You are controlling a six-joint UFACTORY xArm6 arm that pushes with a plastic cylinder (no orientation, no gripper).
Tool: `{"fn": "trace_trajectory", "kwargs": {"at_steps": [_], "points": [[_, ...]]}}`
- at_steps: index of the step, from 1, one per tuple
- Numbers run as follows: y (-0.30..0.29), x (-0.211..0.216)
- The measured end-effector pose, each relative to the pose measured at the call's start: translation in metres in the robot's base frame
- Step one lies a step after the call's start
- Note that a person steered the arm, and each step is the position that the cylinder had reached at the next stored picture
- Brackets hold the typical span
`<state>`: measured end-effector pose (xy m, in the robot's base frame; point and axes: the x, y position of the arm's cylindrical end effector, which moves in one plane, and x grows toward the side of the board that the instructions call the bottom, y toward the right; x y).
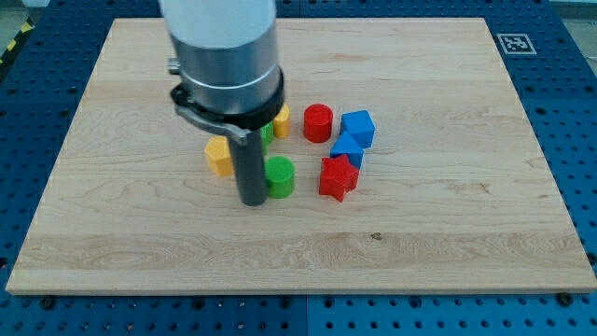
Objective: Push yellow hexagon into green star
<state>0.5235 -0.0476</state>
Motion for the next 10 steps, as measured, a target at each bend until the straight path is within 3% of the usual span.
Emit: {"fn": "trace_trajectory", "kwargs": {"at_steps": [2, 3, 5, 8, 10], "points": [[0.028, 0.005], [-0.014, 0.013], [-0.086, -0.023], [-0.086, -0.024], [-0.083, -0.052]]}}
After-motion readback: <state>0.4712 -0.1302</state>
